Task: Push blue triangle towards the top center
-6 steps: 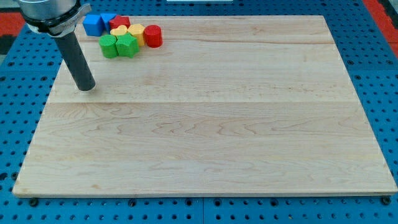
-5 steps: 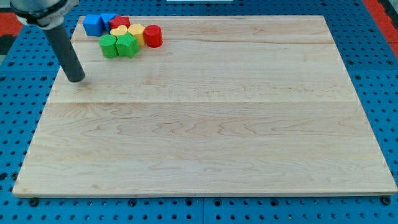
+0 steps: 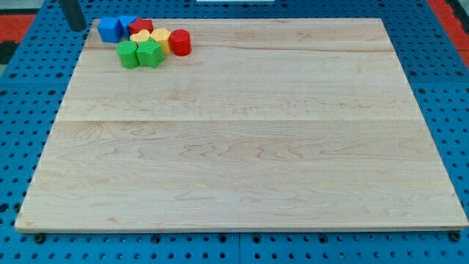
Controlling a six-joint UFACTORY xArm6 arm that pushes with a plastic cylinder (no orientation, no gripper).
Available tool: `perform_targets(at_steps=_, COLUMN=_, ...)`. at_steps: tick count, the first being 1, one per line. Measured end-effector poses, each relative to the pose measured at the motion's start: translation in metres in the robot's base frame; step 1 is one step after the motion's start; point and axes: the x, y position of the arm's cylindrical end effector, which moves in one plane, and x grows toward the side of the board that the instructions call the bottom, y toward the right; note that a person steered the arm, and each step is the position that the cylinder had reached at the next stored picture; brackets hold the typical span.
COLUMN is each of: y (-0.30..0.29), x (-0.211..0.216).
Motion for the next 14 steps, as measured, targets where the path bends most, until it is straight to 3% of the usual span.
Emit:
perform_targets(at_steps=4, y=0.014, x=0.001)
perform_targets(at_steps=6, y=0.102, x=0.008)
perform_targets(at_steps=11, y=0.102, x=-0.015)
perform_targets(at_steps=13, y=0.176, x=-0.013)
perform_targets(at_steps=14, y=0.175, x=-0.014)
